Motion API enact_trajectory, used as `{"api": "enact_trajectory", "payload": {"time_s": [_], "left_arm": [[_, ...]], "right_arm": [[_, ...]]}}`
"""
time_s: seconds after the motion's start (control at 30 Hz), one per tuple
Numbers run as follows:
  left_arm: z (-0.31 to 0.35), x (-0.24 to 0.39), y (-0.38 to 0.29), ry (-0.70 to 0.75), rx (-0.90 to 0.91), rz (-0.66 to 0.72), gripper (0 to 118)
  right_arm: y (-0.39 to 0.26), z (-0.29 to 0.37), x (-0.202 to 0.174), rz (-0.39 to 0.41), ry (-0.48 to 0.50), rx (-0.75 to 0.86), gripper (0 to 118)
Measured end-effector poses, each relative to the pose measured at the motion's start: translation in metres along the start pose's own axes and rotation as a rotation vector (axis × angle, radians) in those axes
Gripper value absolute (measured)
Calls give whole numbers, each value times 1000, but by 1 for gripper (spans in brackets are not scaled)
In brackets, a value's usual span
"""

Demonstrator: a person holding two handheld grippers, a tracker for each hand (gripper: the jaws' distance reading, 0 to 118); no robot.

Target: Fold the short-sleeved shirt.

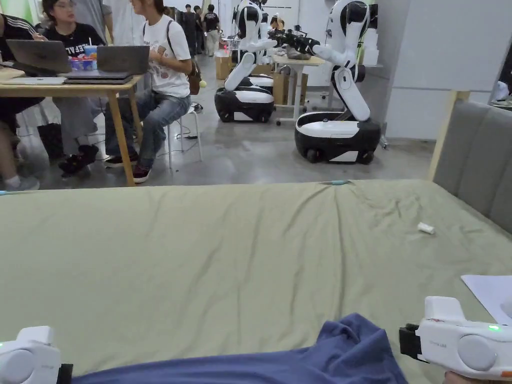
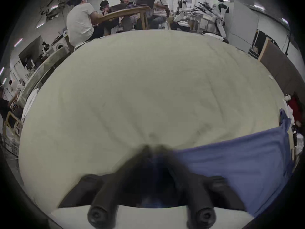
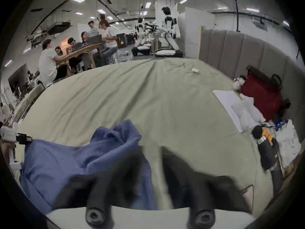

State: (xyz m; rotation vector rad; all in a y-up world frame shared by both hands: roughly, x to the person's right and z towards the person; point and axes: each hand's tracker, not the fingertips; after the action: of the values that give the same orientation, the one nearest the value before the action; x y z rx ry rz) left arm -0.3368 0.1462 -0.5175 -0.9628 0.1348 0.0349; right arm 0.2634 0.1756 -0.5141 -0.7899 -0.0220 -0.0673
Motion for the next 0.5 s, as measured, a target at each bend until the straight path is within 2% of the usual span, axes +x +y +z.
{"api": "enact_trajectory", "payload": {"time_s": [0.03, 0.07, 0.13, 0.23, 0.3, 0.33, 0.37, 0.4, 0.5], "left_arm": [[8, 0, -1, -7, 16, 45, 0], [13, 0, -1, -18, 29, 64, 0], [19, 1, -1, -30, 25, 52, 0], [22, 3, -4, -38, 24, 42, 0], [23, 5, -7, -34, 20, 32, 0], [24, 5, -8, -31, 19, 30, 0], [22, 4, -7, -29, 18, 29, 0], [23, 3, -8, -29, 19, 26, 0], [36, 4, -9, -22, 41, 5, 0]], "right_arm": [[2, -13, 0, 10, -11, -18, 107], [2, -21, -3, 25, -18, -37, 118], [-1, -32, -10, 38, 23, -24, 109], [-2, -56, -26, 64, 87, -98, 106], [-7, -52, -38, 105, 81, -101, 103], [-8, -55, -41, 132, 85, -143, 87], [-10, -57, -43, 140, 80, -168, 51], [-11, -57, -43, 141, 67, -169, 3], [-9, -40, -33, 94, 94, -107, 4]]}}
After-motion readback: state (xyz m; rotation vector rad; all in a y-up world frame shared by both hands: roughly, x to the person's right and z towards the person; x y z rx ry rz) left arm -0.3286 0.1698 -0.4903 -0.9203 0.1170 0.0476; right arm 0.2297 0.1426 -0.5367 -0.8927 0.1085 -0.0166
